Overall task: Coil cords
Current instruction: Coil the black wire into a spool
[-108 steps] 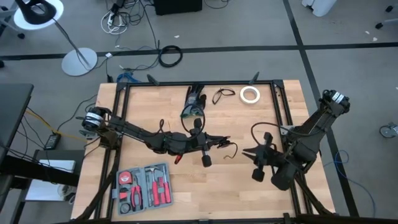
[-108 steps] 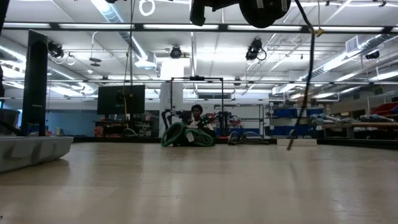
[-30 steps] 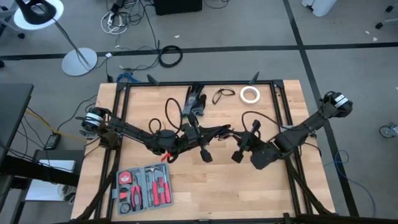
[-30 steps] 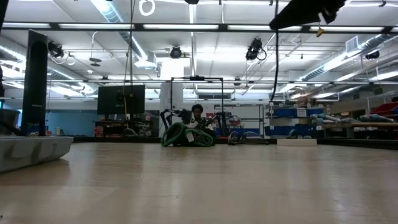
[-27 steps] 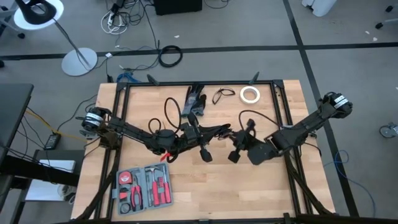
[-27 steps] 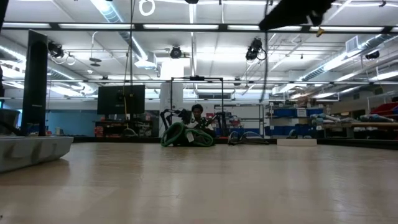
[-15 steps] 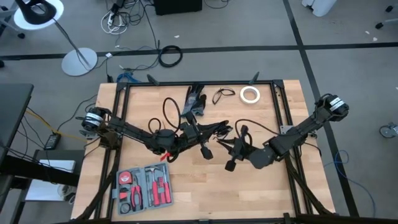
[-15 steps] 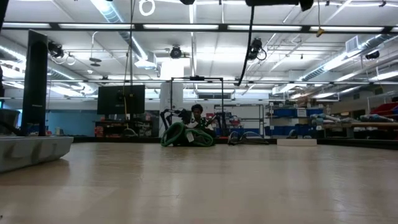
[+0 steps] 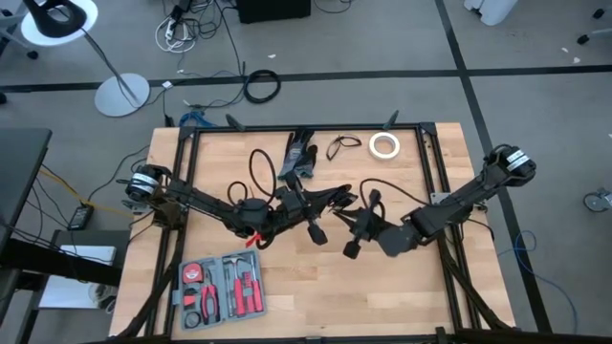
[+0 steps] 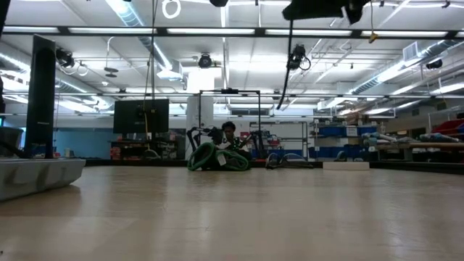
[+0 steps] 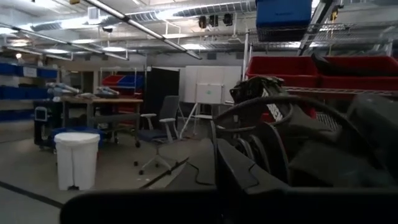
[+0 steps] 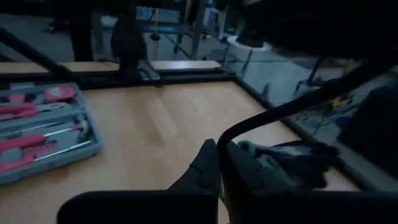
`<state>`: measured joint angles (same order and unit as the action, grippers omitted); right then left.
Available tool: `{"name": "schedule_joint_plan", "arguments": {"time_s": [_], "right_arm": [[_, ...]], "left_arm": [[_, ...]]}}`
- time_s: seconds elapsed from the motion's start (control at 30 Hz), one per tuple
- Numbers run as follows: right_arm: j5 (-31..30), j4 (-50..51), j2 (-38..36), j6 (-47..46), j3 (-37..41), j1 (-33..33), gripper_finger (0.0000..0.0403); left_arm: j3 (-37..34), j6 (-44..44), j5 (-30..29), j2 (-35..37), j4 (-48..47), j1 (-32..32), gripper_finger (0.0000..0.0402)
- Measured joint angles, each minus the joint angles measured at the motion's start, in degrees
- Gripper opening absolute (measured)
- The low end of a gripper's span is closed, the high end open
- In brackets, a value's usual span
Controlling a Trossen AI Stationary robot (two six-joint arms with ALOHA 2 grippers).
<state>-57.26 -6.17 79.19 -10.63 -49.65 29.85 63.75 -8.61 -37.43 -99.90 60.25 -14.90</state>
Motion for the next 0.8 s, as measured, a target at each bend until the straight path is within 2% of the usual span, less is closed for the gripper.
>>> {"name": "schedule_joint_plan", "arguments": {"time_s": [0.13, 0.2, 0.47, 0.7, 0.8], "right_arm": [[5.38, -2.99, 2.0, -0.42, -0.05, -1.86, 0.0], [6.07, -2.96, 3.6, -0.46, -0.07, -2.2, 0.0], [5.55, -2.49, 9.06, -1.86, -0.05, -2.19, 0.0], [1.5, -6.7, 6.44, 3.43, 0.04, -0.91, 0.0], [2.19, -8.48, 5.46, 6.13, 0.02, -0.69, 0.0]], "left_arm": [[0.0, 1.23, -0.19, 0.0, 0.0, 0.72, 0.0], [0.0, 1.11, -0.19, 0.0, 0.01, 0.7, 0.0], [0.0, -0.28, 0.33, -0.02, 0.34, 0.53, 0.0], [0.0, -0.73, 0.39, -0.02, -2.57, 0.53, 0.0], [0.02, -1.51, 0.02, 0.0, -3.26, 0.53, 0.0]]}}
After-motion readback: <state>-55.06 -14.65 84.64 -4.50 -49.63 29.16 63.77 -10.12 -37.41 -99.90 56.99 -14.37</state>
